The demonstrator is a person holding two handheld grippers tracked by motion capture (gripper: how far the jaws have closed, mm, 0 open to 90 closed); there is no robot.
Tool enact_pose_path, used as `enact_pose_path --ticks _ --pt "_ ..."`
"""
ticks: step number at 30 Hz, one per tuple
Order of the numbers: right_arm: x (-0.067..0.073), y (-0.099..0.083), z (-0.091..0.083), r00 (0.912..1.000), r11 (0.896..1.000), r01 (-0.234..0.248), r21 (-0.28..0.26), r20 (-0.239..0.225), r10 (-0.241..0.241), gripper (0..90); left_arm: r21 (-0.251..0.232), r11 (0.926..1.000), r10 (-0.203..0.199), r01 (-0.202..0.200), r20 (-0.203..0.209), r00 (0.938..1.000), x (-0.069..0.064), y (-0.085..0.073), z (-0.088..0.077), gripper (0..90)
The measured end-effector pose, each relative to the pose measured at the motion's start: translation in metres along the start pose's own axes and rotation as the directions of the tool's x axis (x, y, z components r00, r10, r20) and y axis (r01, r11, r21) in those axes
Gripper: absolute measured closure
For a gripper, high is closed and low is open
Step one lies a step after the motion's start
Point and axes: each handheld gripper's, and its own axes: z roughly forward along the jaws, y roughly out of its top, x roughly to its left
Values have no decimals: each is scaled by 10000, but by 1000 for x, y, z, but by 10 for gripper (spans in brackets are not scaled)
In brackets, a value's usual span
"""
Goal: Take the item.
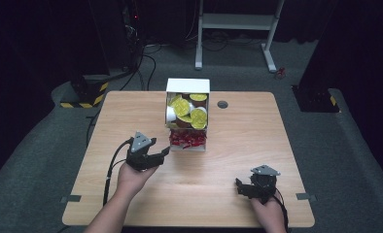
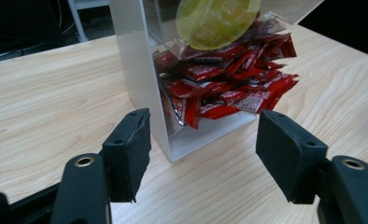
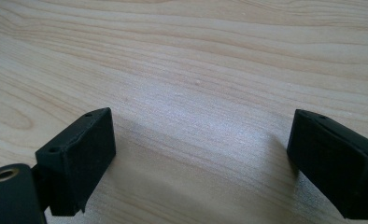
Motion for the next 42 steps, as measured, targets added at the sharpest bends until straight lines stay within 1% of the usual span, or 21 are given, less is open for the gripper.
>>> enact_pose_path --ticks 5,6,11,12,15,17,20,21,23,25,27,28,29,30,31,32,35,37,38,42 --pt "0 0 0 10000 10000 2 0 -1 -2 79 147 9998 114 -114 -7 9999 -1 3 3 369" --pt "0 0 0 10000 10000 -2 1 0 2 79 178 9998 114 -114 0 9999 -1 6 3 371" --pt "0 0 0 10000 10000 -2 0 0 2 79 146 9998 118 -118 -5 9999 -2 11 5 379" --pt "0 0 0 10000 10000 0 1 0 0 79 167 9999 40 -40 -19 10000 -1 12 7 380" --pt "0 0 0 10000 10000 52 -18 -7 -52 79 229 9997 55 -54 -58 10000 0 13 11 386" --pt "0 0 0 10000 10000 53 -18 -9 -53 79 340 9994 62 -59 -96 9999 1 15 19 387" --pt "0 0 0 10000 10000 52 -20 -8 -52 79 388 9992 -6 10 -102 9999 1 15 23 394" --pt "0 0 0 10000 10000 29 1 -22 -29 79 449 9990 36 -31 -101 9999 0 16 27 394" --pt "0 0 0 10000 10000 19 -3 -26 -19 79 456 9990 40 -33 -135 9999 0 16 28 398" --pt "0 0 0 10000 10000 31 -15 -23 -31 79 491 9988 -5 13 -156 9999 0 17 34 399" --pt "0 0 0 10000 10000 47 -18 -20 -47 79 502 9987 -44 52 -161 9999 -1 17 36 403" --pt "0 0 0 9999 9999 105 -21 -55 -105 79 557 9984 4 6 -178 9998 -1 17 39 411" --pt "0 0 0 9999 9999 105 -21 -55 -105 79 557 9984 4 6 -178 9998 -1 17 39 413" --pt "1 0 0 10000 10000 28 -14 -83 -28 79 541 9985 3 8 -216 9998 -2 17 42 417" --pt "1 0 0 10000 10000 34 -18 -81 -34 79 543 9985 -75 84 -160 9998 -3 17 44 418" --pt "1 0 0 10000 10000 36 -17 -82 -36 79 560 9984 -56 66 -185 9998 -3 17 45 421" --pt "1 -1 -1 10000 10000 -1 -8 -82 1 79 637 9978 -174 187 -211 9996 -4 16 51 436" --pt "1 -1 -1 9999 10000 94 -10 -89 -94 79 697 9975 -104 121 -255 9996 -5 15 54 444" --pt "1 -1 -1 9999 10000 69 0 -91 -69 79 723 9973 -104 119 -214 9997 -6 15 55 457" --pt "1 -1 -1 9999 10000 84 -1 -92 -84 79 537 9982 -238 248 -183 9995 -6 16 57 489"
